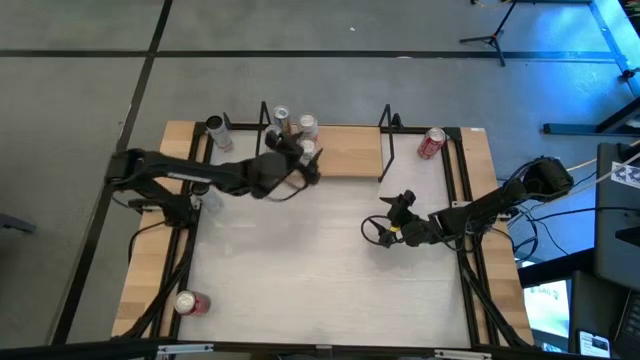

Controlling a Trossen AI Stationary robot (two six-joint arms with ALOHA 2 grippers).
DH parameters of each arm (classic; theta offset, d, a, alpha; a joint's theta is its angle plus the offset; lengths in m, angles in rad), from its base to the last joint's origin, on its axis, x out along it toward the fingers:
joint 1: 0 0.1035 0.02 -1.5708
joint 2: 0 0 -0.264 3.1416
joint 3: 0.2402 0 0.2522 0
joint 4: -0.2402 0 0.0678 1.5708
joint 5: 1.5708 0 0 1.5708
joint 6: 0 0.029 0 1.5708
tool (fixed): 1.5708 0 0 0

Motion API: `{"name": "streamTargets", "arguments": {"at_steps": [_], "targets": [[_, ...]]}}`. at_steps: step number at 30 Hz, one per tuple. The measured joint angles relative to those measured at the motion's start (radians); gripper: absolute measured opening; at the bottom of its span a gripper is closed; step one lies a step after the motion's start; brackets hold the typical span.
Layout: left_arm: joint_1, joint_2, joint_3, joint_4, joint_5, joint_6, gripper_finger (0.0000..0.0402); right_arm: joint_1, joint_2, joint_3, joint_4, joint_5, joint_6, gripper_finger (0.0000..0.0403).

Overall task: Place canned beverage on shelf
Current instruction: Put the bottom white and pink soda can on the shelf

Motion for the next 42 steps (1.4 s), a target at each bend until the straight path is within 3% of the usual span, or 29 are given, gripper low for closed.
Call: {"name": "streamTargets", "arguments": {"at_steps": [4, 10, 15, 18, 27, 32, 35, 42], "targets": [[-0.119, -0.143, 0.000, -0.211, 0.075, -0.063, 0.0331, 0.000, 0.000, 0.000, 0.001, -0.024, -0.002, 0.0367], [-0.290, -0.317, 0.000, -0.525, 0.122, -0.369, 0.0331, 0.000, 0.000, 0.000, 0.003, -0.032, 0.004, 0.0367], [-0.351, -0.413, 0.000, -0.756, 0.137, -0.628, 0.0331, 0.000, 0.000, 0.007, 0.004, -0.053, 0.009, 0.0367], [-0.354, -0.446, 0.029, -0.928, 0.165, -0.750, 0.0331, 0.000, 0.000, 0.013, 0.004, -0.089, 0.009, 0.0367], [-0.284, -0.425, 0.299, -1.518, 0.216, -0.986, 0.0326, 0.000, 0.000, 0.014, 0.004, -0.120, 0.009, 0.0367], [-0.250, -0.421, 0.325, -1.756, 0.301, -1.122, 0.0326, 0.000, 0.000, 0.014, 0.003, -0.079, 0.004, 0.0367], [-0.231, -0.421, 0.305, -1.843, 0.353, -1.167, 0.0326, 0.000, 0.000, 0.014, 0.003, -0.063, -0.008, 0.0367], [-0.145, -0.406, 0.249, -1.837, 0.390, -1.079, 0.0326, -0.001, 0.000, 0.014, 0.006, -0.011, -0.040, 0.0367]]}}
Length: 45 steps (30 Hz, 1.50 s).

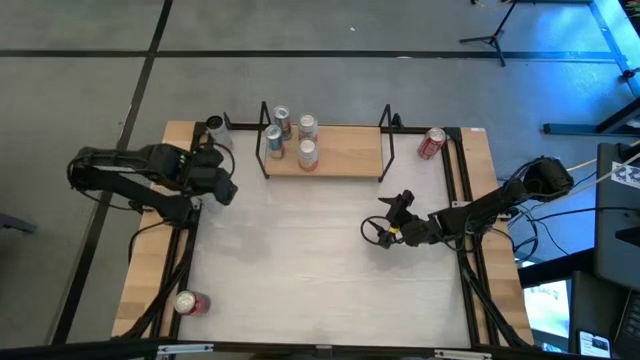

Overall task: Place canned beverage on shelf
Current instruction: Put the bottom white and pink soda can on the shelf

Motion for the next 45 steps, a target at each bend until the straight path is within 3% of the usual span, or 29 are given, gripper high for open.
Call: {"name": "streamTargets", "arguments": {"at_steps": [6, 15, 22, 29, 35, 45], "targets": [[0.151, 0.019, -0.015, 0.007, 0.040, 0.160, 0.0326, -0.041, 0.000, 0.000, 0.021, -0.014, -0.039, 0.0367], [0.332, 0.020, -0.015, 0.004, 0.190, 0.449, 0.0326, -0.107, 0.000, 0.000, 0.010, -0.020, -0.058, 0.0367], [0.348, 0.027, -0.015, 0.005, 0.205, 0.589, 0.0326, -0.151, 0.000, 0.000, 0.012, -0.044, -0.092, 0.0367], [0.348, 0.031, -0.048, 0.002, 0.277, 0.583, 0.0326, -0.179, 0.000, 0.000, 0.012, -0.090, -0.095, 0.0367], [0.348, 0.033, -0.148, 0.003, 0.262, 0.593, 0.0326, -0.177, 0.000, 0.000, 0.013, -0.092, -0.095, 0.0367], [0.348, 0.033, -0.165, 0.005, 0.251, 0.614, 0.0326, -0.176, 0.000, 0.000, 0.048, -0.118, -0.120, 0.0367]]}}
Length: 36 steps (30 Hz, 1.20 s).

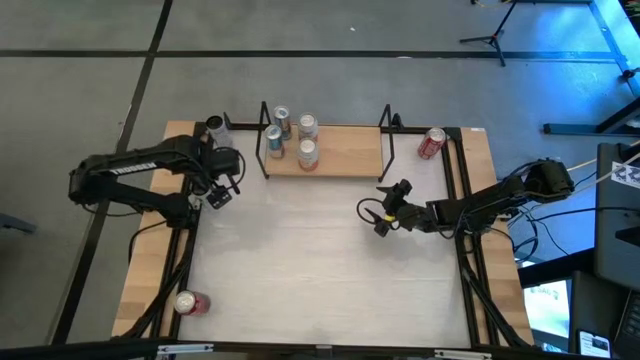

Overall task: Place canned beverage on shelf
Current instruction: Put the bottom white and pink soda can on the shelf

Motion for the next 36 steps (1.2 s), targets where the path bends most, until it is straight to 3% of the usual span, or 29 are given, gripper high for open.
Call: {"name": "streamTargets", "arguments": {"at_steps": [4, 14, 19, 26, 31, 36], "targets": [[0.002, -0.001, -0.061, 0.001, -0.007, 0.004, 0.0326, 0.000, 0.000, 0.000, -0.003, 0.000, 0.000, 0.0367], [0.022, 0.000, -0.175, -0.001, 0.116, -0.018, 0.0326, 0.000, 0.000, 0.000, 0.021, 0.000, -0.024, 0.0367], [0.019, 0.000, -0.175, -0.001, 0.117, -0.020, 0.0308, 0.000, 0.000, 0.000, 0.027, 0.000, -0.027, 0.0367], [0.019, 0.000, -0.173, -0.003, 0.160, -0.022, 0.0238, 0.000, 0.000, 0.000, 0.027, 0.000, -0.028, 0.0367], [0.013, 0.001, -0.147, 0.004, 0.184, -0.036, 0.0237, 0.000, 0.000, 0.000, 0.026, 0.000, -0.040, 0.0367], [-0.040, 0.001, -0.046, 0.048, 0.154, -0.108, 0.0237, 0.000, 0.000, 0.000, 0.028, 0.000, -0.045, 0.0367]]}}
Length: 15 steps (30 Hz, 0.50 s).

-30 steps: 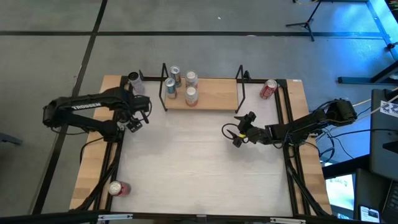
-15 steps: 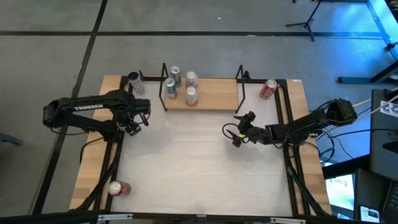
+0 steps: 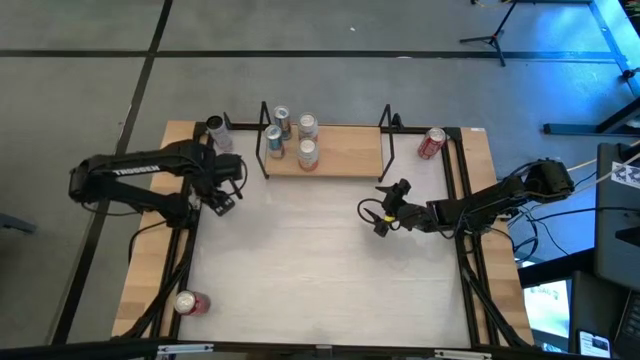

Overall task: Place canned beverage on shelf
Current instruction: Put the bottom white and pink soda can on the shelf

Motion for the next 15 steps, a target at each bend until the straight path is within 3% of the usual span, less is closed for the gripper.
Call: {"name": "streamTargets", "arguments": {"at_steps": [6, 15], "targets": [[-0.115, 0.072, 0.100, 0.062, -0.009, -0.074, 0.0240, 0.000, 0.000, 0.000, 0.029, -0.019, -0.015, 0.0367], [-0.262, 0.360, 0.250, 0.194, -0.019, -0.023, 0.0242, 0.000, 0.000, 0.000, 0.051, -0.079, -0.048, 0.0367]]}}
